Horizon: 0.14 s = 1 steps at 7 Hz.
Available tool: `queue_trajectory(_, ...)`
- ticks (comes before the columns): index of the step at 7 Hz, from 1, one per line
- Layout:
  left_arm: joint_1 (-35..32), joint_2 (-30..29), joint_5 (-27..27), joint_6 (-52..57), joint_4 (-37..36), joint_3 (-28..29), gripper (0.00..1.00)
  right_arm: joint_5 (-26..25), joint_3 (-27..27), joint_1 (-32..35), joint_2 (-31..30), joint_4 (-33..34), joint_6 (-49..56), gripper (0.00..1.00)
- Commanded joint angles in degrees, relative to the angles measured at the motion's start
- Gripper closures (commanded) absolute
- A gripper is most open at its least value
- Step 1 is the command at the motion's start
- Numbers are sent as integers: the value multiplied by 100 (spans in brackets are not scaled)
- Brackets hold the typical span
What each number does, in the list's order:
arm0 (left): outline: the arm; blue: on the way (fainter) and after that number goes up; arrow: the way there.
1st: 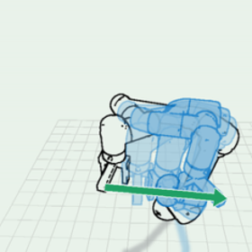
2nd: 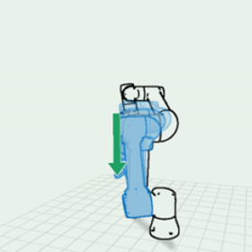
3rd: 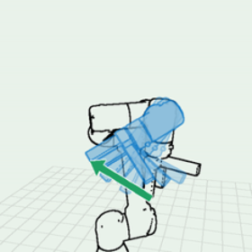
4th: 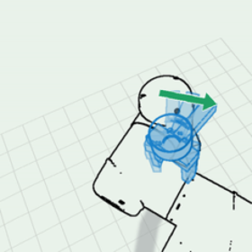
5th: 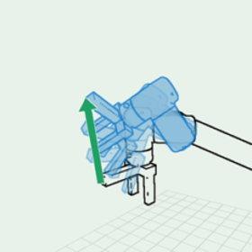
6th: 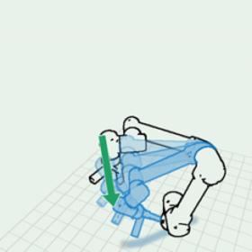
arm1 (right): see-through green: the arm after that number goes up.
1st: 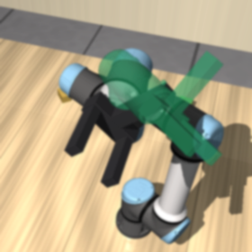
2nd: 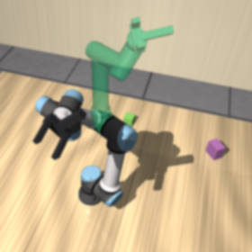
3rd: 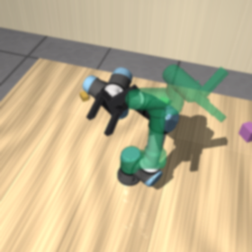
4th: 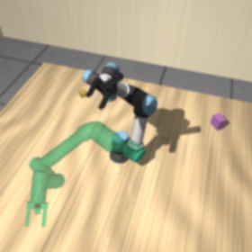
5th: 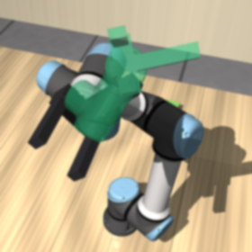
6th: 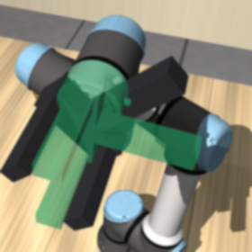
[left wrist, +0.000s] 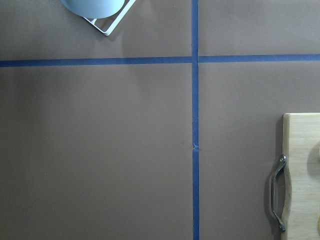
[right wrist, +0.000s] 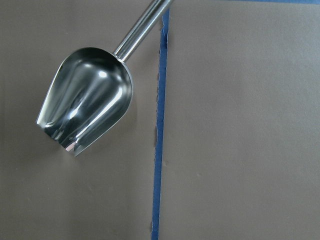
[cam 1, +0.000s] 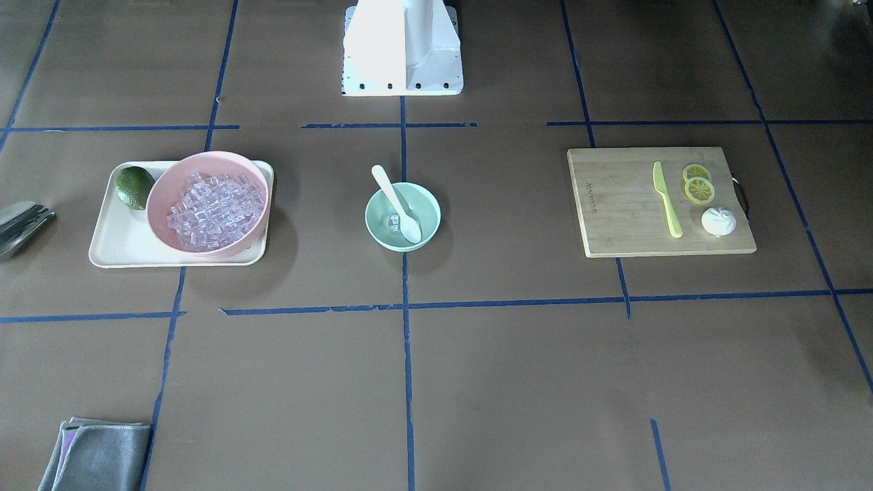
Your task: Put spoon and ice into bowl
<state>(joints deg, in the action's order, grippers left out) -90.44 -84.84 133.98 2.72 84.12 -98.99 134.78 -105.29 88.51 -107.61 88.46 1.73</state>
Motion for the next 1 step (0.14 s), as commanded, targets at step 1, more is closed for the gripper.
queue_trajectory(1, 0, -15, 14, 0, 0, -24, 0, -13, 8, 0, 47, -4, -6, 1)
